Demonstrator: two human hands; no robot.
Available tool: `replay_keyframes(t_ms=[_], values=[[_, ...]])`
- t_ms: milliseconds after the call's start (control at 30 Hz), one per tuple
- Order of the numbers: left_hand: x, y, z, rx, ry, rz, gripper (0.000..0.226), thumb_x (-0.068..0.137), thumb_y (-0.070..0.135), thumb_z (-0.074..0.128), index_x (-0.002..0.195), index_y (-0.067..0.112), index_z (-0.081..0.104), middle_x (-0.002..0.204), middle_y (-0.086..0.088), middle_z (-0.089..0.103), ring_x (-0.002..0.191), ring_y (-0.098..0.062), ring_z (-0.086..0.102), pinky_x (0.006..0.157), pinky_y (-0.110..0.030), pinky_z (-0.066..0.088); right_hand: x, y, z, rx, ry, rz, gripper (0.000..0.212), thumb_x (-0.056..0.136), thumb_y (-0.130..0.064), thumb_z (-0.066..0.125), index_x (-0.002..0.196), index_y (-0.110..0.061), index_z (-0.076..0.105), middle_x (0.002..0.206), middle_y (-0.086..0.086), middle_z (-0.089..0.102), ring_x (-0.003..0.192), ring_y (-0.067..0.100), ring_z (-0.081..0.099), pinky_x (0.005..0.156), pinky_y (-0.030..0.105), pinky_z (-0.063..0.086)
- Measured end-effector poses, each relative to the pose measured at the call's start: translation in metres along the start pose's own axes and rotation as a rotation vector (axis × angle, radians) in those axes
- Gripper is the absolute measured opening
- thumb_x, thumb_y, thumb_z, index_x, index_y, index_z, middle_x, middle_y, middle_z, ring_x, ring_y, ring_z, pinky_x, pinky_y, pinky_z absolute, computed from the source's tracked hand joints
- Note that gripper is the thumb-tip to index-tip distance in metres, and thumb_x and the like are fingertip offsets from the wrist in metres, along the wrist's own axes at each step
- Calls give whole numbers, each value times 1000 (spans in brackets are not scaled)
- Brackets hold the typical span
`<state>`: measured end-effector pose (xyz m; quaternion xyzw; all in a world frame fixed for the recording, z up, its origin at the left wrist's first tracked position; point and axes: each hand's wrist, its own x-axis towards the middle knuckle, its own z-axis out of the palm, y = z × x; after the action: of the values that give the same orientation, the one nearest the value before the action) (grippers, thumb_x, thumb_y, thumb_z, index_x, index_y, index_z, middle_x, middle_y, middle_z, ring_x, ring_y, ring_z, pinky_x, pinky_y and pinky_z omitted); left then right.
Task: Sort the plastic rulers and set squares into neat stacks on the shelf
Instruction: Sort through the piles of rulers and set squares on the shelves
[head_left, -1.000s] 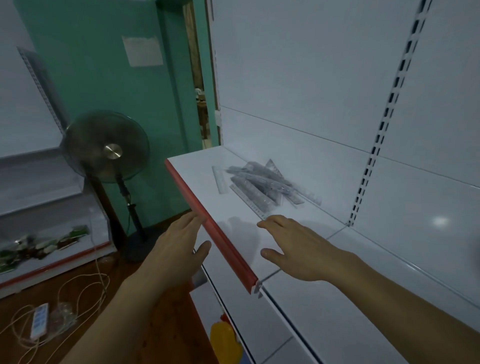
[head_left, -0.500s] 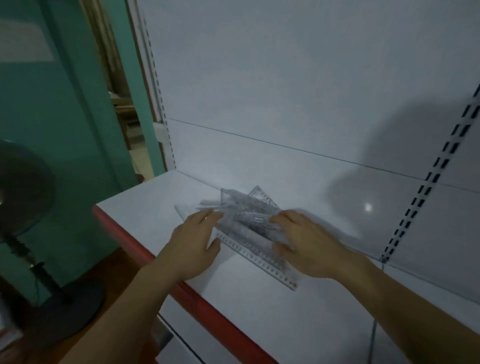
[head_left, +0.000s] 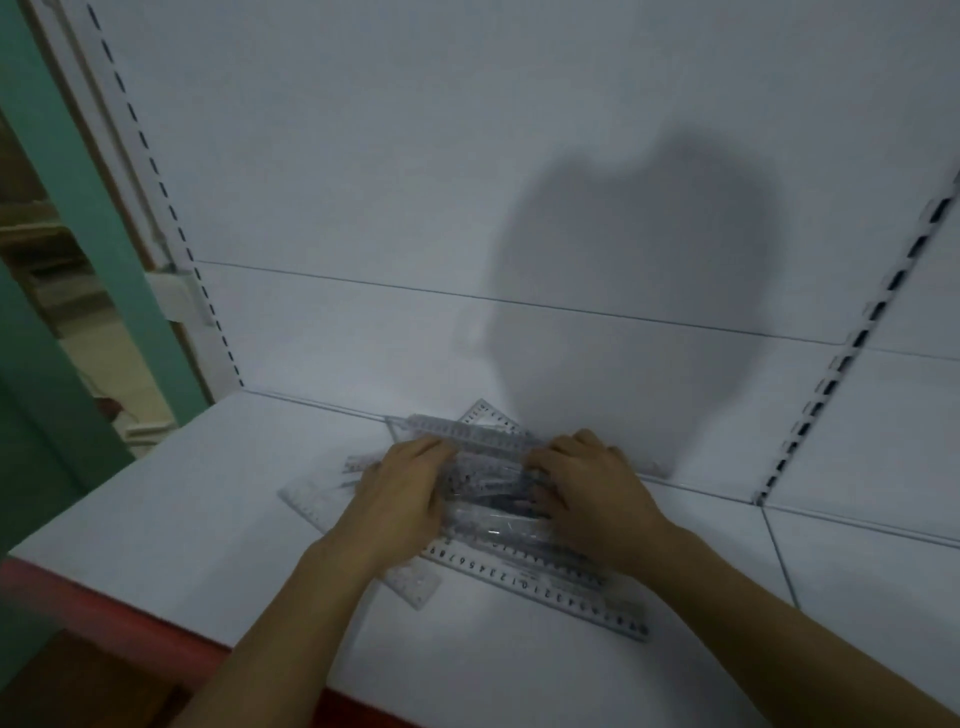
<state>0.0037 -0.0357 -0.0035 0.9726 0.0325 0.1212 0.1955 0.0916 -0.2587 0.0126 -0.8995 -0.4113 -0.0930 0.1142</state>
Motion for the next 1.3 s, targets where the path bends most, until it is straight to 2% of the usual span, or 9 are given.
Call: replay_keyframes(t_ms=[167, 367, 433, 600, 667, 767, 867, 1200, 1300], values=[[4, -17, 14, -69, 239, 93, 46, 88, 3, 67, 126, 28, 66, 124, 6, 66, 114, -20, 57, 92, -49, 51, -2, 9, 10, 70, 236, 23, 23, 95, -24, 53, 102, -21, 74, 92, 0, 71, 83, 25, 61, 67, 40, 51], [-2, -14, 7, -105, 421, 180, 10, 88, 18, 73, 96, 24, 71, 93, 11, 68, 87, -12, 58, 75, -42, 52, 2, 13, 16, 212, 440, 34, 9, 96, -16, 64, 98, -15, 74, 89, 0, 68, 78, 21, 61, 67, 42, 53], [-5, -6, 4, -94, 439, 206, 9, 87, 22, 75, 84, 23, 67, 85, 13, 65, 79, -9, 56, 70, -38, 49, 4, 10, 13, 278, 515, 51, 5, 94, -18, 69, 97, -15, 71, 91, -2, 66, 81, 19, 61, 71, 41, 54], [-10, 8, -1, -158, 471, 103, 17, 98, 32, 50, 85, 29, 40, 64, 14, 53, 47, -2, 46, 47, -14, 31, -3, 2, 5, 375, 740, 322, 41, 92, -27, 71, 125, -18, 48, 117, -12, 46, 111, 18, 52, 95, 37, 41], [-12, 6, -3, -239, 482, 68, 10, 99, 35, 41, 92, 28, 39, 71, 13, 61, 50, -6, 55, 44, -16, 38, -5, 4, 3, 336, 723, 246, 33, 93, -25, 69, 120, -18, 52, 117, -7, 50, 110, 21, 52, 92, 42, 43], [-15, 6, -3, -336, 500, 64, 9, 99, 31, 36, 98, 24, 41, 81, 13, 64, 68, -8, 63, 52, -18, 47, -1, 0, 9, 212, 357, 117, 32, 92, -39, 61, 119, -23, 62, 119, -5, 62, 115, 23, 51, 91, 44, 42], [-16, 10, -1, -373, 505, 65, 10, 102, 19, 38, 98, 28, 39, 78, 7, 60, 61, -10, 58, 48, -22, 44, 2, -5, 24, 98, 121, 91, 42, 94, -49, 58, 131, -30, 59, 130, -9, 60, 124, 20, 45, 97, 43, 36], [-20, 17, -4, -438, 487, 54, 36, 97, 5, 51, 116, 35, 42, 72, 13, 48, 59, -10, 49, 50, -16, 37, 1, 2, 23, 80, 336, -31, 13, 86, -24, 71, 97, -25, 78, 91, -5, 67, 87, 23, 58, 70, 35, 40], [-21, 20, -6, -423, 495, 48, 28, 97, 23, 54, 122, 29, 46, 80, 16, 47, 71, -6, 51, 60, -10, 38, 1, 1, 18, 129, 450, 16, 10, 90, -19, 67, 96, -19, 75, 93, -3, 65, 87, 22, 57, 71, 38, 42]])
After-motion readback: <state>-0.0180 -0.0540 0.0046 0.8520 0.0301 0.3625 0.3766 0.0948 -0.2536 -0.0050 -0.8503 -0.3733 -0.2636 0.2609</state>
